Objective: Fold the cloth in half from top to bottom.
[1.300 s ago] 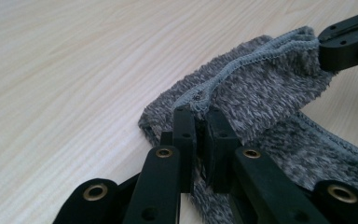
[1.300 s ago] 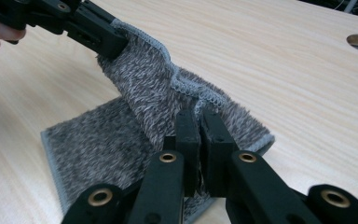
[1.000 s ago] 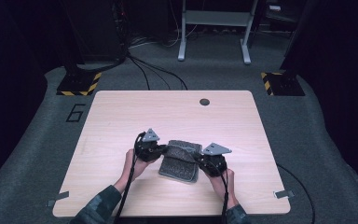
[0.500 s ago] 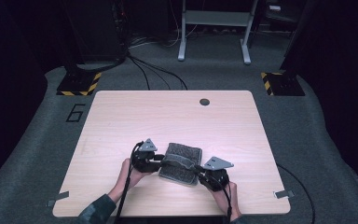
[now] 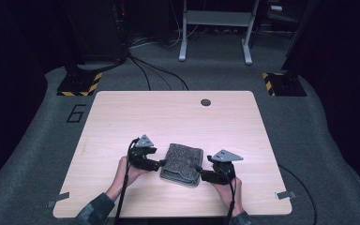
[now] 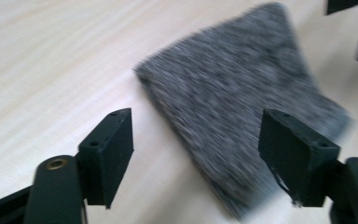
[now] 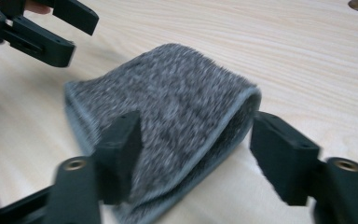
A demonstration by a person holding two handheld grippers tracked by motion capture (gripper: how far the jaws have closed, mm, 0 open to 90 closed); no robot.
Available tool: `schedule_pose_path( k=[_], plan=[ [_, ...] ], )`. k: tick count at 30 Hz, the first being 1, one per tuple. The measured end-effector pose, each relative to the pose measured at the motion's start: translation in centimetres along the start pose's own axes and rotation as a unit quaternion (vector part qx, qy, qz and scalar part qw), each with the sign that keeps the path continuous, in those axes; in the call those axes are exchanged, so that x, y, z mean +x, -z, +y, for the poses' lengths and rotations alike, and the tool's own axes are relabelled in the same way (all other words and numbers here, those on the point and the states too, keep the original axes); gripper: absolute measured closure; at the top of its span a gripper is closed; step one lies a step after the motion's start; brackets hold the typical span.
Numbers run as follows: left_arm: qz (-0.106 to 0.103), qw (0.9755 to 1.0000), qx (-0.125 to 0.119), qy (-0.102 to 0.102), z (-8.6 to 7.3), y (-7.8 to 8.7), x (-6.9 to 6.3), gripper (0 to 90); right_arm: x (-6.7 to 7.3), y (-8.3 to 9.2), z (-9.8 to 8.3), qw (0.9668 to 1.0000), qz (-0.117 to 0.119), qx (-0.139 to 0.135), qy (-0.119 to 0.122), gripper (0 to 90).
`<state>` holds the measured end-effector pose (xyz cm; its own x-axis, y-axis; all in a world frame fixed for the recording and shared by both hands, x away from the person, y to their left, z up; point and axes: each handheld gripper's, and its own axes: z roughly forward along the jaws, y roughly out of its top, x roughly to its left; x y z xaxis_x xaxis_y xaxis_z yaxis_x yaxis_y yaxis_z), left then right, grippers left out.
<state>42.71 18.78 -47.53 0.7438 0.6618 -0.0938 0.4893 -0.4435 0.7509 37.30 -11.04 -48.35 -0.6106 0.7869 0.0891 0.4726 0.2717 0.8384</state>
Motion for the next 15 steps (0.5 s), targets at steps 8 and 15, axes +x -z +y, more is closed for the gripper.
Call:
schedule_pose_path(
  k=[8,15],
  plan=[
    [0.019,0.9980,0.055,-0.026,-0.7,-3.0,-1.0,20.0,0.2,-3.9,-0.4,0.9959,-0.042,0.080,0.006,15.0],
    [0.031,0.9951,0.076,-0.056,-2.1,-3.2,-2.0,19.6,0.3,-4.2,-1.5,0.9936,-0.055,0.098,0.015,14.7]
  ],
)
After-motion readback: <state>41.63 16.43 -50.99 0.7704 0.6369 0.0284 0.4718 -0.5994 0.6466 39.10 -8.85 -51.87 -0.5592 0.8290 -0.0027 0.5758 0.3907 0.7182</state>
